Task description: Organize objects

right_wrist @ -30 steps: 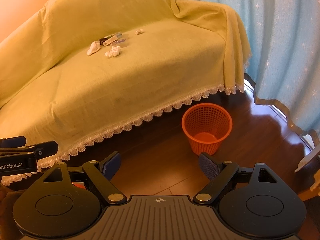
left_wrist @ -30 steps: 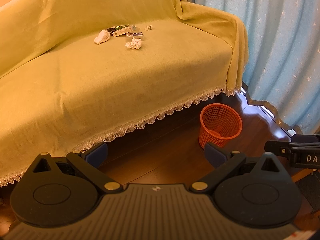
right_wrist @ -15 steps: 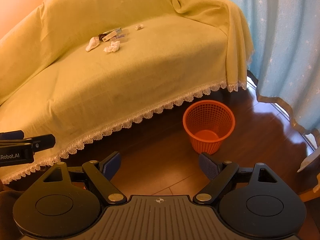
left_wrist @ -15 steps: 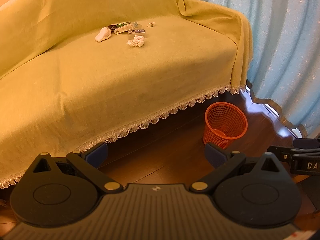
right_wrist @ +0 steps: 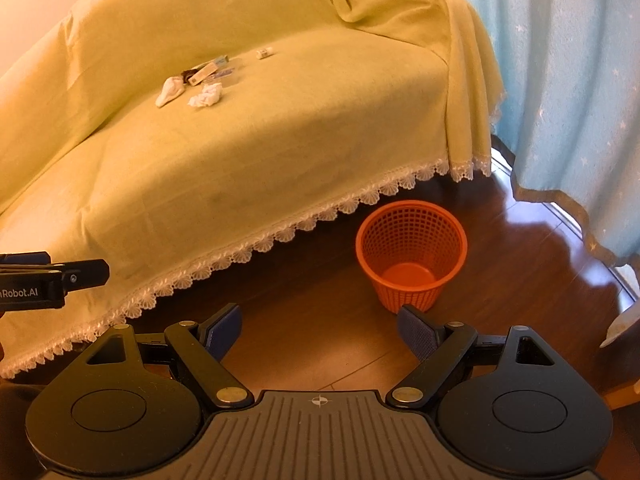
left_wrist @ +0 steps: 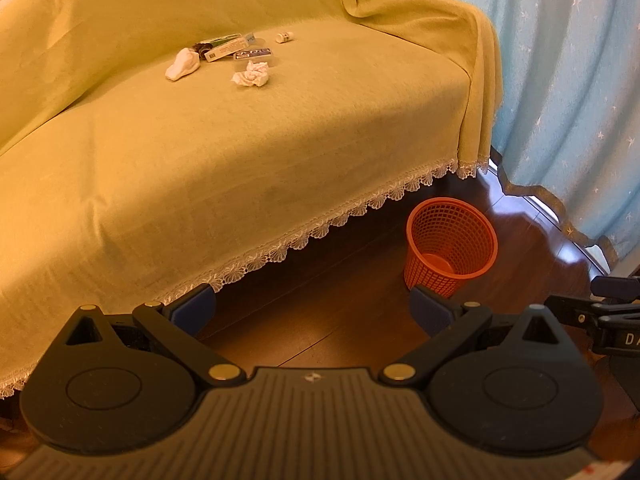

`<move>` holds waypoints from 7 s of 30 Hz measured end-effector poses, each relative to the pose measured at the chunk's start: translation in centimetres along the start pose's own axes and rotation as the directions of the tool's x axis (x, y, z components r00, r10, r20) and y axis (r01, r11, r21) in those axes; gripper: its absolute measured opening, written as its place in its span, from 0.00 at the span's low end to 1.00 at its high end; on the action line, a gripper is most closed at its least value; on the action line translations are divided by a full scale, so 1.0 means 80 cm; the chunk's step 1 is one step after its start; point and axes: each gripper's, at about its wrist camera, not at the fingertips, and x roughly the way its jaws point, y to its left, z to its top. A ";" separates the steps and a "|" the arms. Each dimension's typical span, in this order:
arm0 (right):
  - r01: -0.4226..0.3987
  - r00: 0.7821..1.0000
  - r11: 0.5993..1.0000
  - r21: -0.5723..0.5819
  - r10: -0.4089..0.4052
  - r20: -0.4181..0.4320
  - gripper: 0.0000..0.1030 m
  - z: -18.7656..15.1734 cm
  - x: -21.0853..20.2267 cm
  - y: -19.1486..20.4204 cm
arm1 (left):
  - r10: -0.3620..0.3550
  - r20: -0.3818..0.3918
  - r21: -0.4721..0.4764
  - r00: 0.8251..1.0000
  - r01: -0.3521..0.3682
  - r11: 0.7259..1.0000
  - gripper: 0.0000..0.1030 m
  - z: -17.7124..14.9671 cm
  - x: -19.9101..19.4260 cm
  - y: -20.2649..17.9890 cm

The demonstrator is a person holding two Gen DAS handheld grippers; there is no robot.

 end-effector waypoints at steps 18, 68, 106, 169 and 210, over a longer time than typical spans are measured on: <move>-0.069 0.995 0.983 -0.169 0.079 0.055 0.62 0.019 0.128 -0.068 | 0.028 -0.053 0.042 0.998 -0.026 0.999 0.99 0.061 0.120 0.016; -0.069 0.991 0.218 -0.973 -0.097 -0.092 0.06 -0.059 0.365 -0.100 | 0.046 -0.153 0.071 0.987 -0.036 0.997 0.99 0.104 0.275 0.092; -0.121 0.988 -0.155 -0.980 0.079 -0.134 0.06 0.333 0.086 0.085 | 0.030 -0.168 -0.069 0.985 -0.042 0.997 0.99 0.388 0.175 0.235; -0.307 0.950 -0.206 -0.929 -0.006 -0.313 0.06 0.502 0.187 0.067 | -0.249 -0.254 -0.018 0.935 0.252 0.967 0.11 0.444 0.422 0.203; -0.345 0.933 -0.184 -0.920 0.034 -0.357 0.06 0.517 0.192 0.061 | -0.541 -0.048 0.111 0.840 0.543 0.833 0.27 0.678 0.302 0.058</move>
